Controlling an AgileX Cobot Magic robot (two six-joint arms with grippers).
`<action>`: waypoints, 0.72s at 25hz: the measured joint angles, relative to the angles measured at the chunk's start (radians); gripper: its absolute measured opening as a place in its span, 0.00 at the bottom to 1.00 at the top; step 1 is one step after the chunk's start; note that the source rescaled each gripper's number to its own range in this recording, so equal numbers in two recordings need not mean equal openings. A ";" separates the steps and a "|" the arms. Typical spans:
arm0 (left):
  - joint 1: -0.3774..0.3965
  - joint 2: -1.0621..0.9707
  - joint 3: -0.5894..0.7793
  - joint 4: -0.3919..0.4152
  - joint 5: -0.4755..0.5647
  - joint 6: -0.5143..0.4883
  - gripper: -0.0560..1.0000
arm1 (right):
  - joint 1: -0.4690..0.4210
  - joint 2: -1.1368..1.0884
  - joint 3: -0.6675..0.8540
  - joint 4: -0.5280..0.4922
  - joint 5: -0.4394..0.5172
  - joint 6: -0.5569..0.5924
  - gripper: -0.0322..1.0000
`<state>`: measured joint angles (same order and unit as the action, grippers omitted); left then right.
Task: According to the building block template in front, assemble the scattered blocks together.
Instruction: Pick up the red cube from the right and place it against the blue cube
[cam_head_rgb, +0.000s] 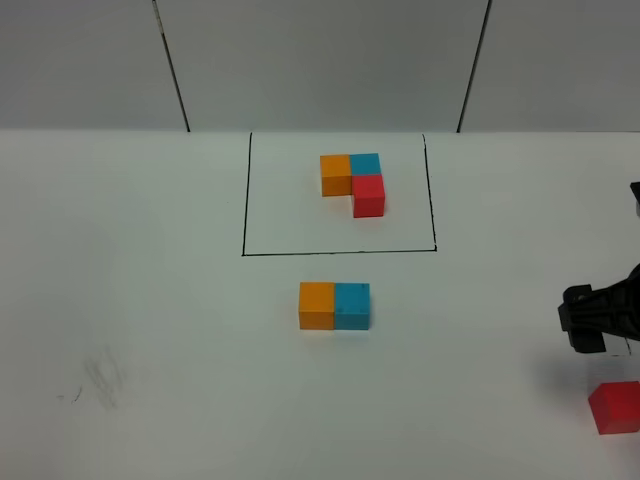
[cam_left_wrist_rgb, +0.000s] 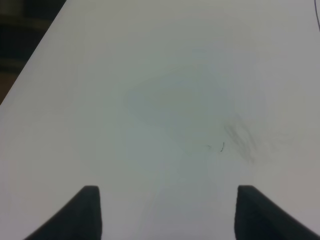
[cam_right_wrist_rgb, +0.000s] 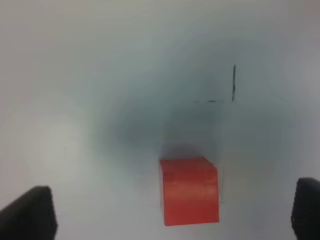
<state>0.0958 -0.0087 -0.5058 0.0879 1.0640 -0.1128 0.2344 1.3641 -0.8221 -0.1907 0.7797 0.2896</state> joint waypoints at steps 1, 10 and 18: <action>0.000 0.000 0.000 0.000 0.000 0.000 0.32 | -0.002 0.000 0.019 0.003 -0.015 -0.003 0.93; 0.000 0.000 0.000 0.000 0.000 0.000 0.32 | -0.041 0.004 0.107 0.004 -0.091 -0.011 0.93; 0.000 0.000 0.000 0.000 0.000 0.000 0.32 | -0.087 0.049 0.109 -0.005 -0.089 -0.036 0.93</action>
<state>0.0958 -0.0087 -0.5058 0.0879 1.0640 -0.1128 0.1478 1.4132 -0.7127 -0.1959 0.6912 0.2532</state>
